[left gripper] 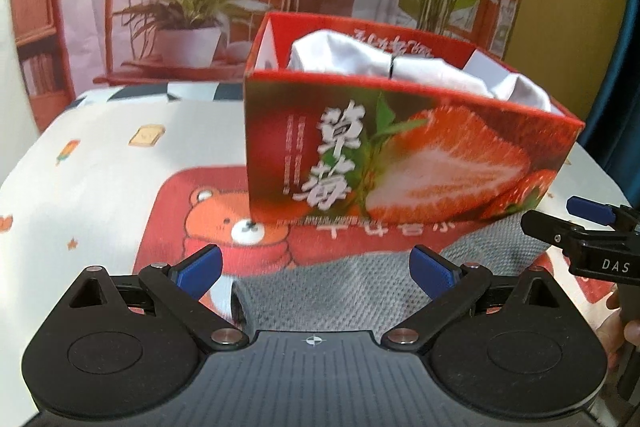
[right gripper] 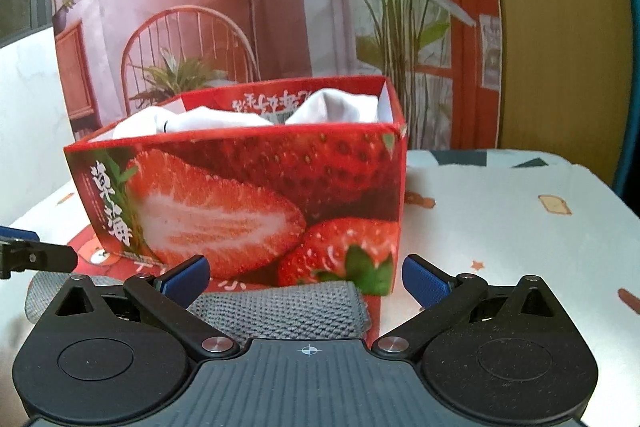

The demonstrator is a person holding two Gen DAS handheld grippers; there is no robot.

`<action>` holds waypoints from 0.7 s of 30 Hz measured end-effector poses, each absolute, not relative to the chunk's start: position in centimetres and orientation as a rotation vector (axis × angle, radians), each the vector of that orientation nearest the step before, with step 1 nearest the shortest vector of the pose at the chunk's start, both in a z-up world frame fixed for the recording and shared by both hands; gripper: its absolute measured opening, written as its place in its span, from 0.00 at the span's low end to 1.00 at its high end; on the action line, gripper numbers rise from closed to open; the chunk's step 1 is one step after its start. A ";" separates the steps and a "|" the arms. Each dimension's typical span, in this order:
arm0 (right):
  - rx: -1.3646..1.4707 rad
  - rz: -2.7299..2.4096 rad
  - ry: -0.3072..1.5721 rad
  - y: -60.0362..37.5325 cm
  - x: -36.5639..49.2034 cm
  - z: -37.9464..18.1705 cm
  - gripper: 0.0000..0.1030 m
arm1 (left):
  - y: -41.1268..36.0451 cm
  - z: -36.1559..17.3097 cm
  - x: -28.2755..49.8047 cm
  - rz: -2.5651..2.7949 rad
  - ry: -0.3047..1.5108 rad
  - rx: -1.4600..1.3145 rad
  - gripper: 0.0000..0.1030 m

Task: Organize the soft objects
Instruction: 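Move both tools down and close both grippers on the grey knit sock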

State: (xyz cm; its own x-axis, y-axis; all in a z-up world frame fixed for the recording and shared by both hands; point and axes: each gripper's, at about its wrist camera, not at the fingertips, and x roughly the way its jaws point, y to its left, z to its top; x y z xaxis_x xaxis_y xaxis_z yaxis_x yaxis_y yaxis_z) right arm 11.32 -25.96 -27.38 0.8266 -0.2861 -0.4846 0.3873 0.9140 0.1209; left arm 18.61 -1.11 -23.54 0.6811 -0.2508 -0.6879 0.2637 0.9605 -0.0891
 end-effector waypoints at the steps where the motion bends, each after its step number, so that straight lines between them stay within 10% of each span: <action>1: 0.221 -0.363 0.488 -26.0 11.4 -27.5 0.98 | -1.0 -23.8 18.5 -0.282 0.784 0.009 0.98; 21: 0.249 -0.329 0.605 -26.6 12.8 -29.9 0.80 | 0.4 -26.5 16.9 -0.188 0.913 -0.055 0.97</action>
